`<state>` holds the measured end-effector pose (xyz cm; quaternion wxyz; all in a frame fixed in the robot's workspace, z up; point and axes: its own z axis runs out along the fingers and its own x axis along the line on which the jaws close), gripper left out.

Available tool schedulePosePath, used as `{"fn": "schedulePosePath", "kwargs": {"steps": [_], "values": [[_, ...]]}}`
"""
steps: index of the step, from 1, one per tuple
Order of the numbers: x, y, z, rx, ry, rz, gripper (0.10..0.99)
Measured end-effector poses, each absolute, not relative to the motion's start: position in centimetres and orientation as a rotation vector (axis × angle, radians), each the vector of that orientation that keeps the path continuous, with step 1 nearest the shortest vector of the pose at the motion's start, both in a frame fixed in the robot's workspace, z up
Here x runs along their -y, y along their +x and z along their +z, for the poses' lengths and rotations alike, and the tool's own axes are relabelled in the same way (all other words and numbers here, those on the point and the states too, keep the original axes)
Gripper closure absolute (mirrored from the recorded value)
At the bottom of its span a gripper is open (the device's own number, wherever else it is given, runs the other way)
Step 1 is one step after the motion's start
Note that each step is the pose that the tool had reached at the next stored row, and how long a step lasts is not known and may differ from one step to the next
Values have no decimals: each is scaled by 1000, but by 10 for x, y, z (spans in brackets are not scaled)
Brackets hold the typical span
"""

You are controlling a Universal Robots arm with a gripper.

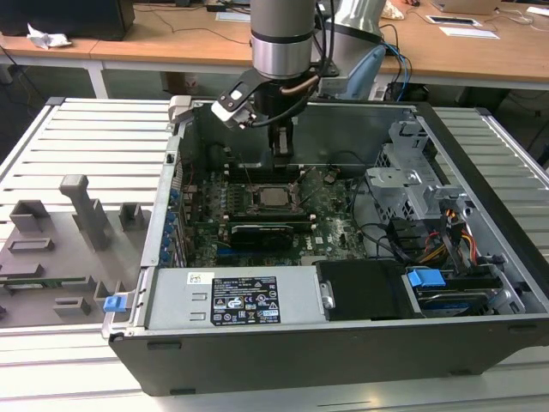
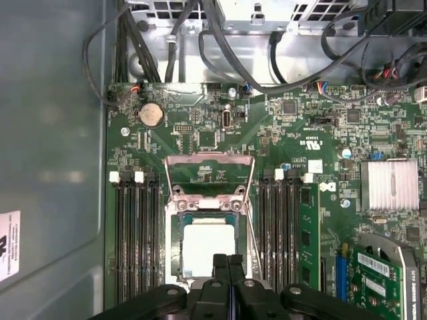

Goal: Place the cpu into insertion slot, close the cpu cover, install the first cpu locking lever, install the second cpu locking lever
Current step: 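Close the cpu cover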

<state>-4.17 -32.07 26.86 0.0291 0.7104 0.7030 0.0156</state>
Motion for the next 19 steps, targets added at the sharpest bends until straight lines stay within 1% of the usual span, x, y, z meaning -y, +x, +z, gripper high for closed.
{"fn": "schedulePosePath", "kwargs": {"steps": [4,12,19], "values": [[321,-26,269,-2185,2206,14,980],[321,-22,272,-2188,2207,10,980],[321,-4,272,-2191,2209,4,980]]}}
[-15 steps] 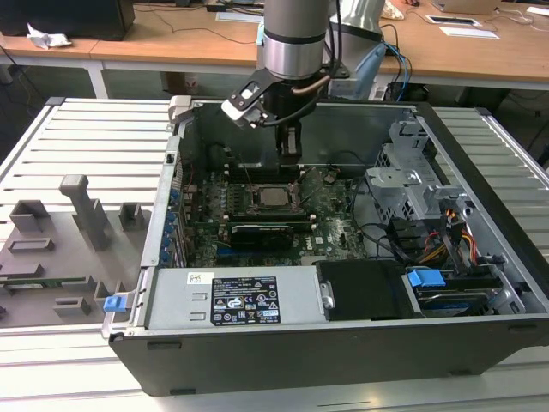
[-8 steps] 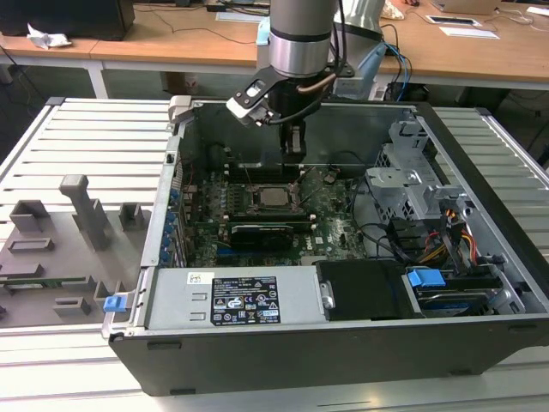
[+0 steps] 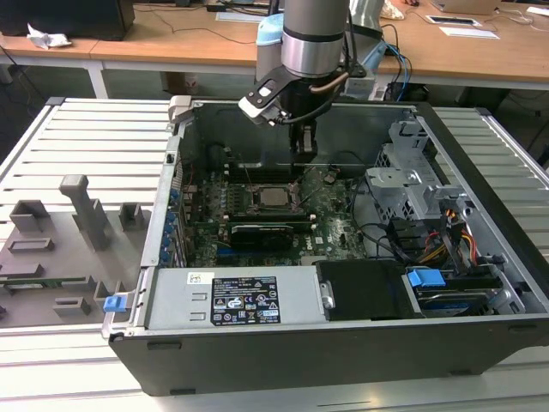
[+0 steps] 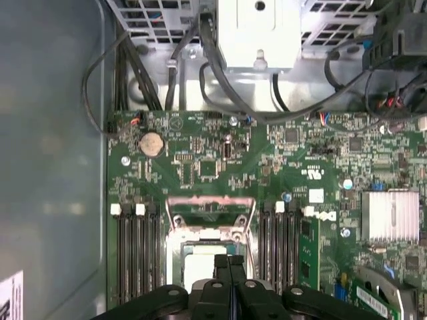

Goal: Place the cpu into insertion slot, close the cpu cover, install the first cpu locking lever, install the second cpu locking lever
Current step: 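Close the cpu cover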

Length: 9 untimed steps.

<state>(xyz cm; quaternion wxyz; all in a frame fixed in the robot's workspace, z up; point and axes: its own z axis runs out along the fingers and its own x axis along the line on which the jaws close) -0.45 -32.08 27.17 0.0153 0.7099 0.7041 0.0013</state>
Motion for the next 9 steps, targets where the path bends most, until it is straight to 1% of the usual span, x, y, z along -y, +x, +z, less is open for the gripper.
{"fn": "schedulePosePath", "kwargs": {"steps": [9], "values": [[321,14,272,-2193,2211,0,980]]}}
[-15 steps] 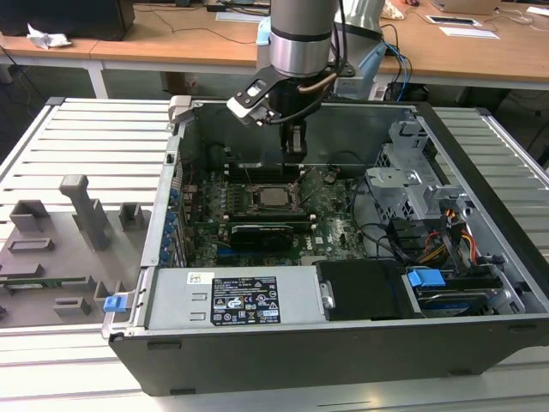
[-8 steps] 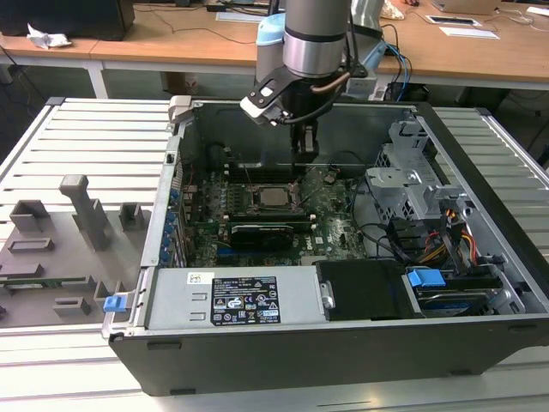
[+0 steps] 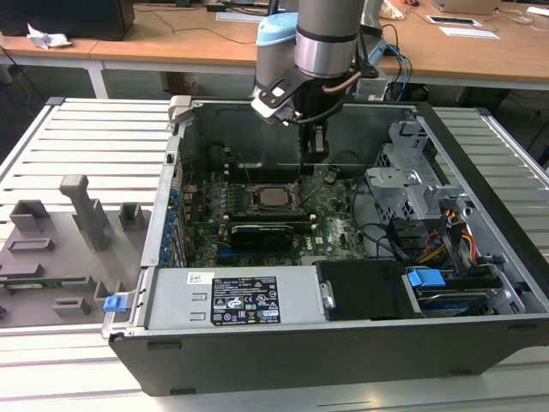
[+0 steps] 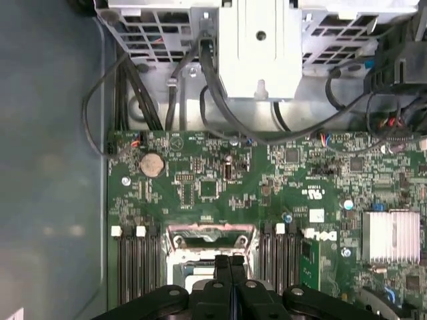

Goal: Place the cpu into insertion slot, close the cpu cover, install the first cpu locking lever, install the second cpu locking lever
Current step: 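Close the cpu cover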

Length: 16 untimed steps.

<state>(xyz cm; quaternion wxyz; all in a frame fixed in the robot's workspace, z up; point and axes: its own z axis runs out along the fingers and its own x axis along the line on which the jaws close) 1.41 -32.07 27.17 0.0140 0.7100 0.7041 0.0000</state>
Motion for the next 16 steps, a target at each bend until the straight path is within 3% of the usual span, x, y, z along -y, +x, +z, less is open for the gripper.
{"fn": "schedulePosePath", "kwargs": {"steps": [16], "values": [[321,46,272,-2196,2214,-7,980]]}}
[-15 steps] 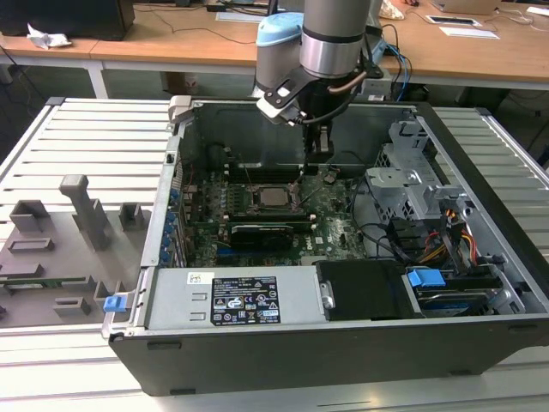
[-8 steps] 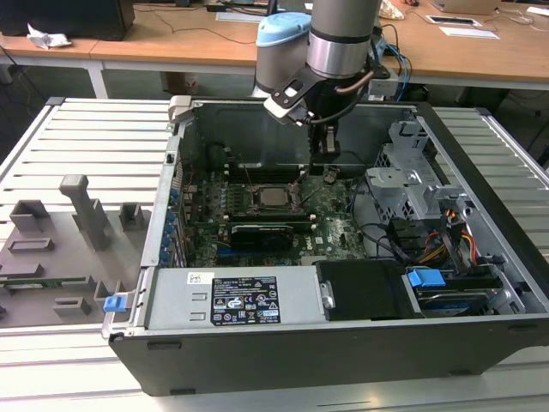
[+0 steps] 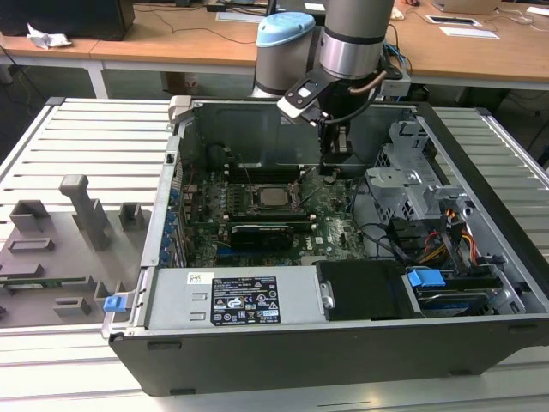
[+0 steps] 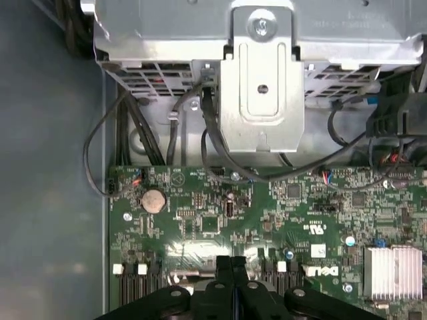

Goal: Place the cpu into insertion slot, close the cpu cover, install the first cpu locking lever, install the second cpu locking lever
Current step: 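Close the cpu cover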

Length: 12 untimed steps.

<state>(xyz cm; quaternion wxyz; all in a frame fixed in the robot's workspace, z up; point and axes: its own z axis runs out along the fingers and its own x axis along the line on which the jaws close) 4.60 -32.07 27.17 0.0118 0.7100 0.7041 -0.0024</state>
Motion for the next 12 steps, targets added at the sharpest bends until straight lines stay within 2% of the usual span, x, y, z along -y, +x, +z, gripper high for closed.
{"fn": "schedulePosePath", "kwargs": {"steps": [12], "values": [[321,66,272,-2198,2216,-12,980]]}}
